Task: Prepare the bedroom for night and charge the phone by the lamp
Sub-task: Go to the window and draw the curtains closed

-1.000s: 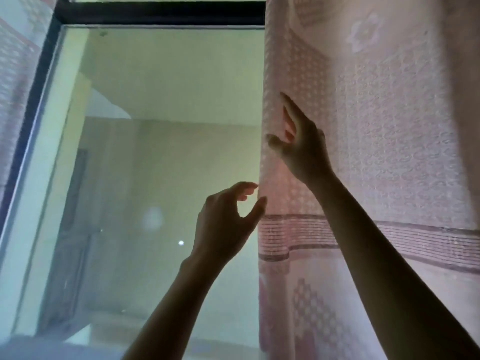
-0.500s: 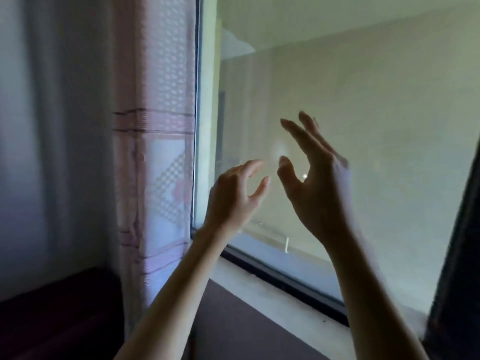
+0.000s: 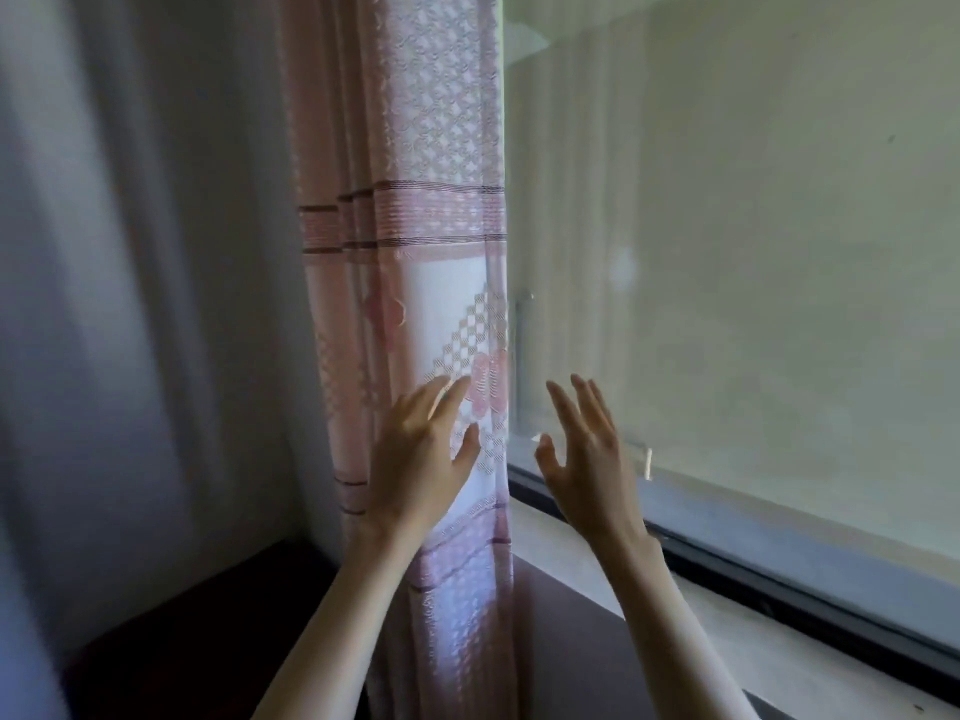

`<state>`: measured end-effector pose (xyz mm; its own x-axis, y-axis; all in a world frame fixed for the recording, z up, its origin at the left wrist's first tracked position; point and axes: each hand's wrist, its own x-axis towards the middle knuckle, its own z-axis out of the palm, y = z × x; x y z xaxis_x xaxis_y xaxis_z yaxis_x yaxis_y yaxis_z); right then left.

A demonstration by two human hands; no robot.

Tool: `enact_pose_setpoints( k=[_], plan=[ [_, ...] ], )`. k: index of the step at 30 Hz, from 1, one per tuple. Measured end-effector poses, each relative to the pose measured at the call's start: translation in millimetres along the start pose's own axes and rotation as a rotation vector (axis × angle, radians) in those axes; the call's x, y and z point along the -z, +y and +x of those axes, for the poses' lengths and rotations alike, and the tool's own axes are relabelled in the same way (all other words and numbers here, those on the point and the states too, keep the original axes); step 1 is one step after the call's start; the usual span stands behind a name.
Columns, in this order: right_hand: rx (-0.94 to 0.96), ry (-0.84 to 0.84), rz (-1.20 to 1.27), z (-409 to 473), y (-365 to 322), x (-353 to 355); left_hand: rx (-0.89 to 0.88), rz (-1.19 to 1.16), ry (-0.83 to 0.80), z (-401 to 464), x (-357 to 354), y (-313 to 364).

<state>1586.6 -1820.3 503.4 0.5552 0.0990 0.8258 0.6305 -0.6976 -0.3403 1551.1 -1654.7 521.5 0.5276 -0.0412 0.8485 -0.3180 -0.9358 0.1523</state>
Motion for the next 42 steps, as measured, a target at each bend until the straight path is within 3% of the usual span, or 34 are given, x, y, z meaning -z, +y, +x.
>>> enact_pose_setpoints(
  k=[5,8,14,18,24,27,33,42],
  plan=[
    [-0.027,-0.137,-0.012,-6.8,1.1,-68.9,0.035,0.035,0.049,5.2,-12.6,-55.5],
    [0.025,-0.137,0.034,-1.8,-8.9,-97.5,0.042,0.048,0.144,36.5,-14.5,-73.4],
    [0.108,-0.028,0.311,76.5,-66.0,-105.5,-0.129,0.078,0.327,143.9,17.2,-66.8],
    [0.158,0.119,0.314,146.3,-94.8,-102.8,-0.196,0.019,0.378,227.6,41.4,-68.0],
    [0.023,0.300,0.281,206.4,-113.4,-119.5,-0.193,-0.076,0.385,320.9,81.3,-54.2],
    [-0.053,0.306,0.261,218.2,-111.3,-123.4,-0.175,-0.095,0.415,344.9,91.9,-53.8],
    [0.082,0.700,0.096,218.7,-96.4,-86.5,-0.262,-0.343,0.538,357.0,97.9,-20.2],
    [0.126,0.886,-0.252,196.7,-60.9,47.9,-0.394,-0.624,0.587,346.5,112.9,119.8]
  ],
)
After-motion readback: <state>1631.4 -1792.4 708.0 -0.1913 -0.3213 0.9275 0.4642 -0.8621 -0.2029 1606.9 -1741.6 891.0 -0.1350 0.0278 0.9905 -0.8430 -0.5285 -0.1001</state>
